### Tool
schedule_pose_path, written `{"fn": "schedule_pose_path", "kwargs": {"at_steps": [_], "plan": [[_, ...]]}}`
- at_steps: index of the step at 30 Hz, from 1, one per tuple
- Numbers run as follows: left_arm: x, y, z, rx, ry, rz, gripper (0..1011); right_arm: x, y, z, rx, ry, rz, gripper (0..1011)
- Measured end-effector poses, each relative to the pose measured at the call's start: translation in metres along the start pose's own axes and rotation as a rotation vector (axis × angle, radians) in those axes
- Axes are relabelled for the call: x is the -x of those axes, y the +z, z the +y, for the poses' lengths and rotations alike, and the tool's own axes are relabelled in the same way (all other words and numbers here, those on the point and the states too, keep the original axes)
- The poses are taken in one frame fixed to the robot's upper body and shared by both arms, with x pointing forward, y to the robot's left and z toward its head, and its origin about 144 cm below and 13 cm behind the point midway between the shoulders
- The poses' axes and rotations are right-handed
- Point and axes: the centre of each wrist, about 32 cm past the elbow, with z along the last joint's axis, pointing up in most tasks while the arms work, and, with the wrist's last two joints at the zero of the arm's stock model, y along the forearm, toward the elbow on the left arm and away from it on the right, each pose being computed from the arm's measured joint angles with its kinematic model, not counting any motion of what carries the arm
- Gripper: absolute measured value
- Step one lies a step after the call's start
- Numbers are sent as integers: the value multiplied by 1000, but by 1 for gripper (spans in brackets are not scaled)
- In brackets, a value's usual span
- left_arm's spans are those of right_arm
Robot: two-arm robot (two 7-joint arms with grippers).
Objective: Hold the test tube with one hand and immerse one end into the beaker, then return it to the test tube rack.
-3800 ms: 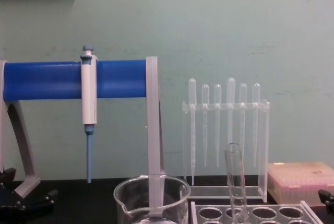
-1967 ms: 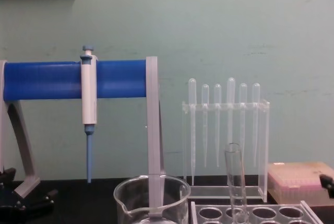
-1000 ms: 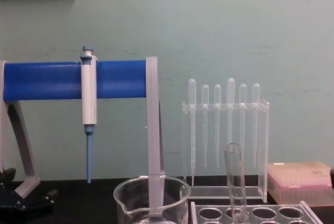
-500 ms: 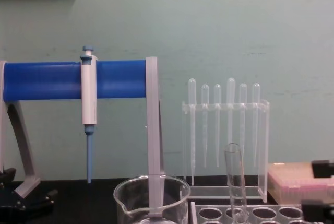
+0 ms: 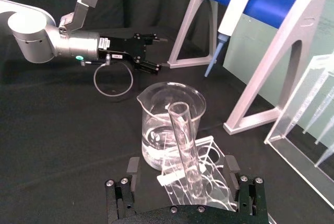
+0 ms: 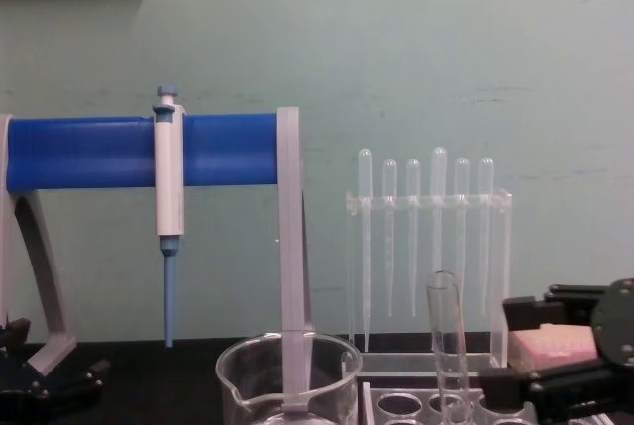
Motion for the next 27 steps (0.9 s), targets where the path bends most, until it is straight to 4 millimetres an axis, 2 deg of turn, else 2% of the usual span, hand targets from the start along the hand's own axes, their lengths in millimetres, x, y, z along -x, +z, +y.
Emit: {"fn": "schedule_pose_path", "kwargs": {"at_steps": [11, 27], "plan": [[0, 0, 0, 0, 0, 0, 1000, -6, 4, 23, 7, 15, 13, 1002], [0, 0, 0, 0, 0, 0, 1000, -16, 4, 40, 2, 10, 9, 1002]]}}
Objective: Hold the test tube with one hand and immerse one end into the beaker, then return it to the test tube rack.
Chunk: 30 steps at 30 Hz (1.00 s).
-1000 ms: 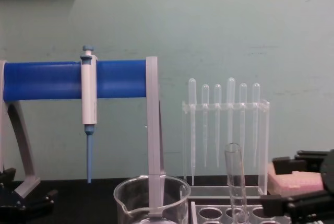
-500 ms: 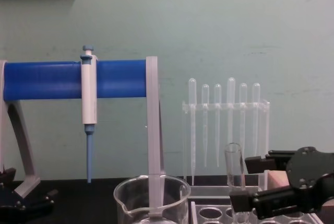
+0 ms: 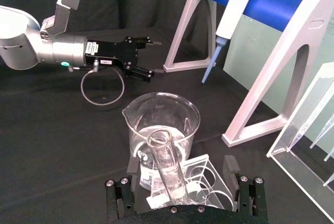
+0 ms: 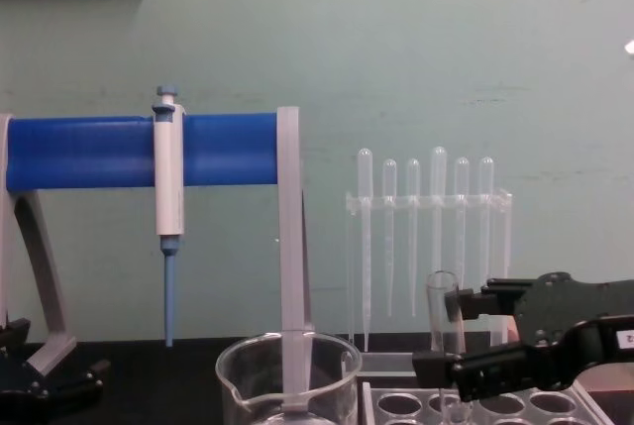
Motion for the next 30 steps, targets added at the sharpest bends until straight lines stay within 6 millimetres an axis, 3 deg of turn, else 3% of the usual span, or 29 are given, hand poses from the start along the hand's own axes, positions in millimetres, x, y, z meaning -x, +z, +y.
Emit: {"fn": "schedule_pose_path", "kwargs": {"at_steps": [14, 26, 29, 30], "plan": [[0, 0, 0, 0, 0, 0, 1000, 0, 0, 2, -2, 0, -1, 971], [0, 0, 0, 0, 0, 0, 1000, 0, 0, 1, -3, -1, -1, 681], [0, 0, 0, 0, 0, 0, 1000, 0, 0, 1, -3, -1, -1, 536], [0, 0, 0, 0, 0, 0, 1000, 0, 0, 1, -3, -1, -1, 536]]}}
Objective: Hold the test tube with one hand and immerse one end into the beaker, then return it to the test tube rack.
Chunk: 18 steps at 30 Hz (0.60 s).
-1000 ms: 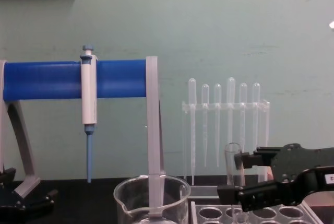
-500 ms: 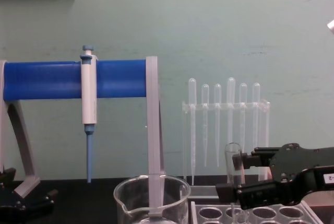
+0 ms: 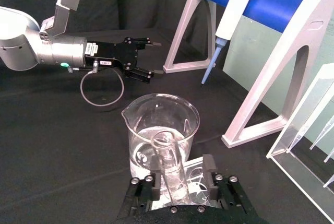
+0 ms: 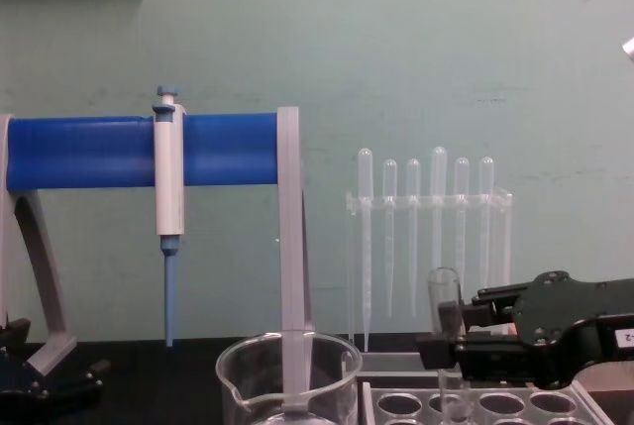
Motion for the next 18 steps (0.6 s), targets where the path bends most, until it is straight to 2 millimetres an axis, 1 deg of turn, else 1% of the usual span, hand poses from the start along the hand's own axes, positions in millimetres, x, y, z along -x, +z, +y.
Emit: {"fn": "schedule_pose_path", "kwargs": {"at_steps": [1, 2, 4, 5, 7, 9, 18], "plan": [[0, 0, 0, 0, 0, 0, 1000, 0, 0, 0, 0, 0, 0, 496], [0, 0, 0, 0, 0, 0, 1000, 0, 0, 0, 0, 0, 0, 477], [0, 0, 0, 0, 0, 0, 1000, 0, 0, 0, 0, 0, 0, 393], [0, 0, 0, 0, 0, 0, 1000, 0, 0, 0, 0, 0, 0, 373], [0, 0, 0, 0, 0, 0, 1000, 0, 0, 0, 0, 0, 0, 287], [0, 0, 0, 0, 0, 0, 1000, 0, 0, 0, -1, 0, -1, 243], [0, 0, 0, 0, 0, 0, 1000, 0, 0, 0, -1, 0, 0, 236]]}}
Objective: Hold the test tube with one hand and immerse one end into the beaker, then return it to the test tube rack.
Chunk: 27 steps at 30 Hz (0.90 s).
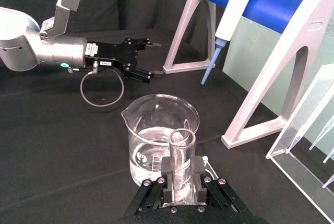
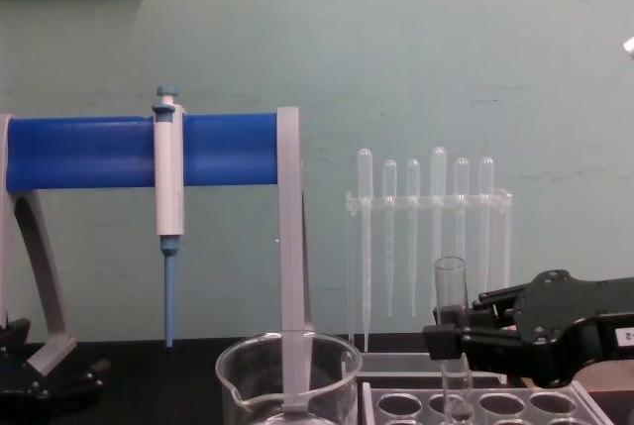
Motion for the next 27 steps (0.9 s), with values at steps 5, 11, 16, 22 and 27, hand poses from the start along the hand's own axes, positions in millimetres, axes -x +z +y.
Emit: {"fn": "schedule_pose_path", "kwargs": {"at_steps": [5, 11, 16, 22, 27], "plan": [[0, 0, 0, 0, 0, 0, 1000, 0, 0, 0, 0, 0, 0, 237], [0, 0, 0, 0, 0, 0, 1000, -2, 0, -4, -18, -15, 19, 236], [0, 0, 0, 0, 0, 0, 1000, -5, 10, -11, -60, -31, 40, 236], [0, 0, 0, 0, 0, 0, 1000, -4, 22, -17, -100, -34, 57, 236], [0, 0, 0, 0, 0, 0, 1000, -4, 35, -21, -119, -41, 63, 236]]}}
